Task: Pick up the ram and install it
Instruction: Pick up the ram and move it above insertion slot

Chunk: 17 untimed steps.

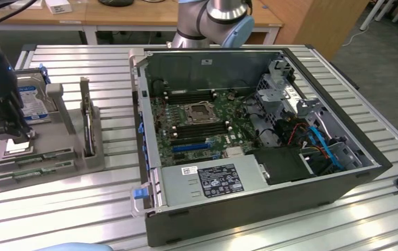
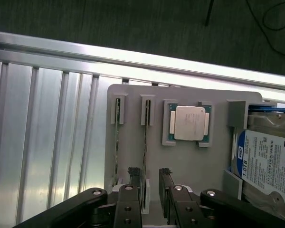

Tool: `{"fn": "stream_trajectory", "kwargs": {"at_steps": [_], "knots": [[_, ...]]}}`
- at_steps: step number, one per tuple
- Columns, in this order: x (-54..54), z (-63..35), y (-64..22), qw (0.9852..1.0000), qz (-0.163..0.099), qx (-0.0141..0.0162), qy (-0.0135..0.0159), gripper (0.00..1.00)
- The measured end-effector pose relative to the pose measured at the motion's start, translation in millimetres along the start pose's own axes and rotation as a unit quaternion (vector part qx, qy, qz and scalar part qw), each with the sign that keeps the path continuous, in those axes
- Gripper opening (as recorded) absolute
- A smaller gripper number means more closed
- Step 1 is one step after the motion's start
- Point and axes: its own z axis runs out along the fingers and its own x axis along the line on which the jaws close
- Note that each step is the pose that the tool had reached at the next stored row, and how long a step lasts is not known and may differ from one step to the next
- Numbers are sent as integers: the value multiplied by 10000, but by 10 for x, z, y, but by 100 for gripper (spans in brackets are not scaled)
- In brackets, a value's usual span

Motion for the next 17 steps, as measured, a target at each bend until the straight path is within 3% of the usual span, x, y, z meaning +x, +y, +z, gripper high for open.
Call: {"fn": "stream_trajectory", "kwargs": {"at_steps": [3, 17], "knots": [[2, 12, -1, 10000, 0, 23, 3, 30], [7, 22, -3, 10000, -1, 28, 4, 30]]}}
